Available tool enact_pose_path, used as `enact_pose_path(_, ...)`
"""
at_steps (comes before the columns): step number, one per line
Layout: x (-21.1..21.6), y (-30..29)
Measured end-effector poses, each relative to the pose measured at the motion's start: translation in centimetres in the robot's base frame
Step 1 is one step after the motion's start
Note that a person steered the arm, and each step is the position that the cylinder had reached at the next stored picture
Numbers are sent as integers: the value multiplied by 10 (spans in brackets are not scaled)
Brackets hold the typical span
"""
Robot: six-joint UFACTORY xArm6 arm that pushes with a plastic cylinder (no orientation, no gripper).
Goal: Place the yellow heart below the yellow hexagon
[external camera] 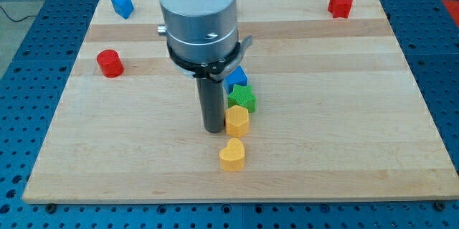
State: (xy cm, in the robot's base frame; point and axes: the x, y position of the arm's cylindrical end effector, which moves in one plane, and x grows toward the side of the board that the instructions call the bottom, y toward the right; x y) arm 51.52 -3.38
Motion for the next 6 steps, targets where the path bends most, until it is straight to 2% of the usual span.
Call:
enact_pose_path(1, 0, 8)
enact_pose_path(2, 6, -14)
enact_pose_path(3, 34, -33)
enact_pose_path(4, 72, -26)
enact_pose_path(6, 78, 22)
